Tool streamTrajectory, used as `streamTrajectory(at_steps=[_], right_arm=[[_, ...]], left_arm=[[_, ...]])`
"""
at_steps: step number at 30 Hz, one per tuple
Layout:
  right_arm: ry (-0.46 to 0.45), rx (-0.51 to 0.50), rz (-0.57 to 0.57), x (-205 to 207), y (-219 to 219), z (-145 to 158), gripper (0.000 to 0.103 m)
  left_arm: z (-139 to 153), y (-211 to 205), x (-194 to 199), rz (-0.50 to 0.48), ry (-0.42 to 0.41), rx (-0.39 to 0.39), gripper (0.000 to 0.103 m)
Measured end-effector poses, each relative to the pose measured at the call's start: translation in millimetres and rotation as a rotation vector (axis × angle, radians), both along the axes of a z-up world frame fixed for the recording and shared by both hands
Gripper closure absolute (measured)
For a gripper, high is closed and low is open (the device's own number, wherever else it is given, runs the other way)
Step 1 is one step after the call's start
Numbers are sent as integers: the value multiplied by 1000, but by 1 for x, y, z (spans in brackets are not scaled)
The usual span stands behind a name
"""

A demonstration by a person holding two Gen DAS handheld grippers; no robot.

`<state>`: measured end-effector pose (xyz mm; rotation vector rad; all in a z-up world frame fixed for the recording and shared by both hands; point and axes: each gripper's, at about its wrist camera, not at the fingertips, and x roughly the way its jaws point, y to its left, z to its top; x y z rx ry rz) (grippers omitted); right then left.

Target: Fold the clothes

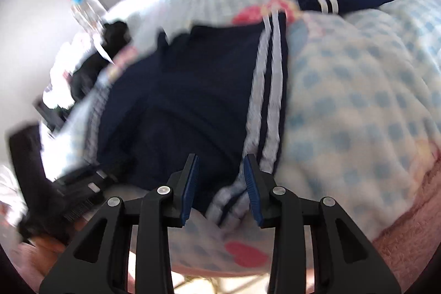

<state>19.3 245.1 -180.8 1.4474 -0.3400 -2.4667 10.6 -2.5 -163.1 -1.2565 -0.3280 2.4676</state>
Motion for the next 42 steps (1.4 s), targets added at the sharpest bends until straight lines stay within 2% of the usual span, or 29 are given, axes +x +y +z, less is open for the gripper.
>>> streamTrajectory(at_steps=[2,4,7,10,11,13,15,17,18,20,22,24,27,29,30,32,33,34,36,39,41,42], right_arm=[[24,-20,-2,5,3,5,69],[54,-36,-6,11,6,10,69],[-33,19,-10,0,-1,-8,68],[-65,-2,-26,0,4,-16,68],[-53,-14,-25,1,6,-13,68],[-5,-43,-30,5,11,-2,68],[26,-53,-38,8,13,3,68],[17,-44,-47,7,14,1,68],[1,-39,-50,6,15,-3,68],[-32,-29,-57,4,16,-10,68],[-37,-36,-58,3,17,-11,66],[-55,-68,-42,1,18,-15,46],[-89,-109,-21,1,16,-25,45],[-84,-108,-6,3,14,-25,52],[-80,-108,-3,3,12,-24,61],[-70,-104,2,2,8,-23,72],[-63,-102,0,2,7,-21,81],[-56,-102,-3,2,7,-20,83],[-35,-96,-8,4,9,-14,88],[19,-42,-16,13,12,3,89],[26,-32,-2,15,9,6,88],[10,-48,-2,14,9,3,85]], left_arm=[[2,-6,1,23,-3,2,66],[7,-17,6,37,0,48,66],[5,-32,14,74,-30,84,66],[-3,-52,20,137,-62,69,66],[-4,-61,23,163,-58,109,66],[-3,-86,32,231,-32,238,65],[-6,-99,34,267,-54,282,60],[-13,-100,33,264,-99,223,60],[-15,-99,35,260,-106,223,60],[-17,-99,40,257,-108,281,60],[-18,-100,44,268,-113,308,53],[-20,-101,47,315,-125,254,53],[-23,-101,50,354,-149,197,53],[-30,-100,48,341,-182,210,53],[-32,-99,47,332,-187,223,53],[-32,-96,45,309,-180,243,56],[-30,-96,45,302,-170,244,66],[-27,-94,45,304,-152,232,79],[-16,-90,47,319,-104,186,80],[-6,-88,53,337,-72,88,89],[-11,-99,54,332,-103,134,88],[-14,-105,54,329,-124,169,87]])
